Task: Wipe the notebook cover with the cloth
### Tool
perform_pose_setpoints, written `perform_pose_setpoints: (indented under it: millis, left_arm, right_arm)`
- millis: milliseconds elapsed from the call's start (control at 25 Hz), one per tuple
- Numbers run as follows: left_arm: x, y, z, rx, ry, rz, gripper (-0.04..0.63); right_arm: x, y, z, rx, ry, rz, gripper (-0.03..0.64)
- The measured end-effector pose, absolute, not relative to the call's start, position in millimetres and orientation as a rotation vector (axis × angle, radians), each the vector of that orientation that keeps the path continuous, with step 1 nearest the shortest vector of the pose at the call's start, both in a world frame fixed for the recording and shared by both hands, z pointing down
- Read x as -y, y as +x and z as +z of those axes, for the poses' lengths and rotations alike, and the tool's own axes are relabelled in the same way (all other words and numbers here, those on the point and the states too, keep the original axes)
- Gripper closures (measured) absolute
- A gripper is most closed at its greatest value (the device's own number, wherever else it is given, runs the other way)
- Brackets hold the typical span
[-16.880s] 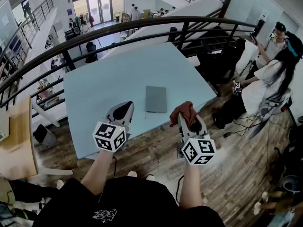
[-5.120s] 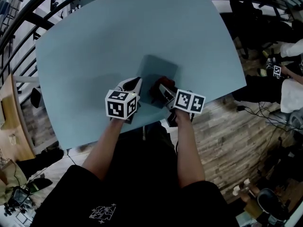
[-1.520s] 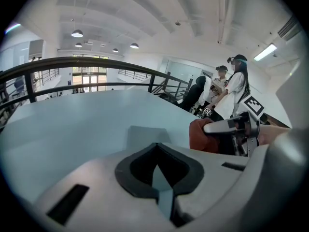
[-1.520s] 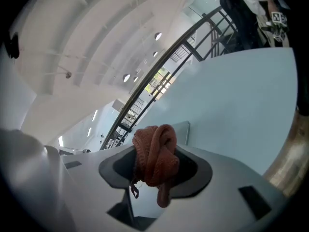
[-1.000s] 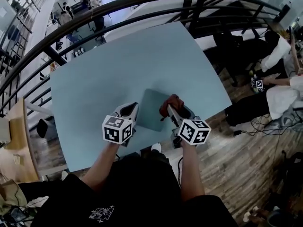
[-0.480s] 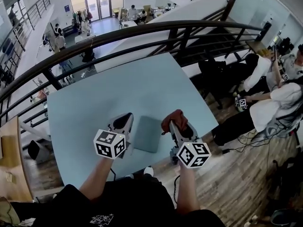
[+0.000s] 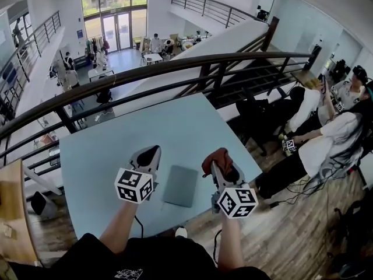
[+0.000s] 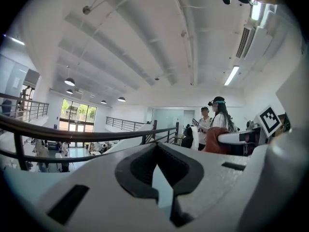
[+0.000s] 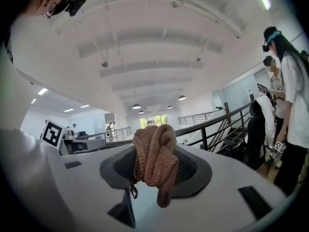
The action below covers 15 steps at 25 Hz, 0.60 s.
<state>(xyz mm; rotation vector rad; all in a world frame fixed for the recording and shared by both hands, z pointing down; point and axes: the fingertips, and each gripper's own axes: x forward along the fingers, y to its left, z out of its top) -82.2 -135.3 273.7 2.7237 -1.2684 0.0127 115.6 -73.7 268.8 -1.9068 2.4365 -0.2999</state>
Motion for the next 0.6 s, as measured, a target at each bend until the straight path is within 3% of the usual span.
perform_pose_setpoints:
  millis: [600]
  left_arm:
    - [146.2,-96.5,246.8,1.321,2.783,-0.031,0.588]
  right_arm:
    - [73.0,127.8,256.2,-2.394,-1.969,-0.245,0.456]
